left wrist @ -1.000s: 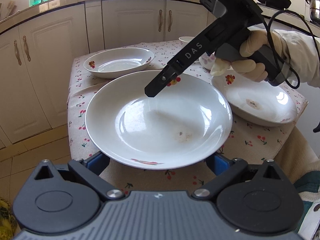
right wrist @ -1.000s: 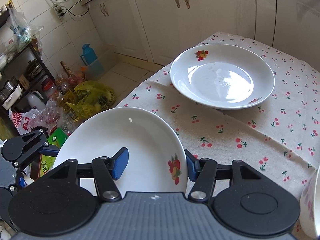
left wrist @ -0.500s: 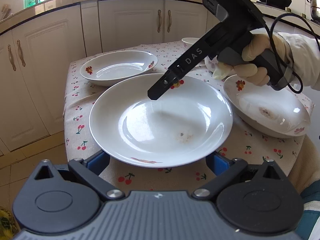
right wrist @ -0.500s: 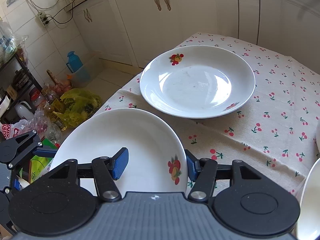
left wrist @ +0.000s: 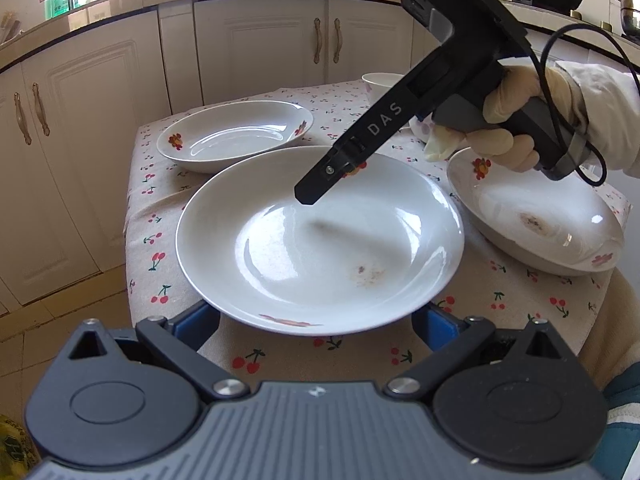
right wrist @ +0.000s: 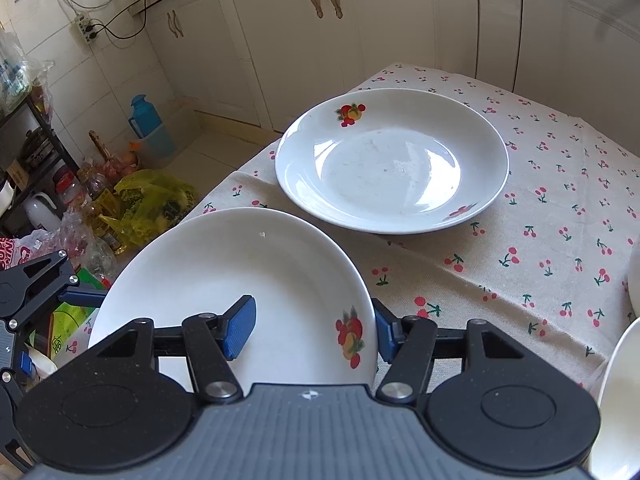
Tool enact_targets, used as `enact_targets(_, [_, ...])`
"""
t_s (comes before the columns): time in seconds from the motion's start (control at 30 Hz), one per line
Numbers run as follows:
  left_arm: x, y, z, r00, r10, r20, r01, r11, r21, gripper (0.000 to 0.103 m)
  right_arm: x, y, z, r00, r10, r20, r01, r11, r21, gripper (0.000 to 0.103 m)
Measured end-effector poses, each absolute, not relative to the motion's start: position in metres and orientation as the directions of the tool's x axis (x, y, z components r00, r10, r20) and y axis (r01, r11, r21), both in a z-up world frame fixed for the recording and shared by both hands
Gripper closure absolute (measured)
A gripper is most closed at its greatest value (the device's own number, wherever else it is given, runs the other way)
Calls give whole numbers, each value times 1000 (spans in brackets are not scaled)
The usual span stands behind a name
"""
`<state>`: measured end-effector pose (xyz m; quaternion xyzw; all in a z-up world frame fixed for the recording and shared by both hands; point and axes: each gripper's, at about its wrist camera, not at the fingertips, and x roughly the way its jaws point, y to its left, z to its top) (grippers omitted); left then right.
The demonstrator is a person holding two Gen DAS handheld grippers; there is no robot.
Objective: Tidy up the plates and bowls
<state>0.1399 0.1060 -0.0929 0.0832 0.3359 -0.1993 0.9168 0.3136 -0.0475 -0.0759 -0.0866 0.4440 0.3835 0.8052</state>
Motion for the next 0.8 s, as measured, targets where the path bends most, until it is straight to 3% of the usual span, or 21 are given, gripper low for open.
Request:
enact_targets(0.23, [141,105,-93,696,-318,-643,421,907,8,2,313,-47,-76,311,532,-788,-696,692,192,28])
enact_targets(0.37, [135,105,-90,710,-306,-634,411,911,21,2,306,-48,-65,348,522,-779,-701,696,154,5])
enact_targets(0.47, [127,106,-84,723,-294,-625,400,916,32,2,295,-59,-49,382,529,-757,-705,697,131,0])
enact_targets(0.8, [93,93,-55,736,-316,-599,395,919,1,1,218,-127,-13,521,487,-701,-675,738,11,0])
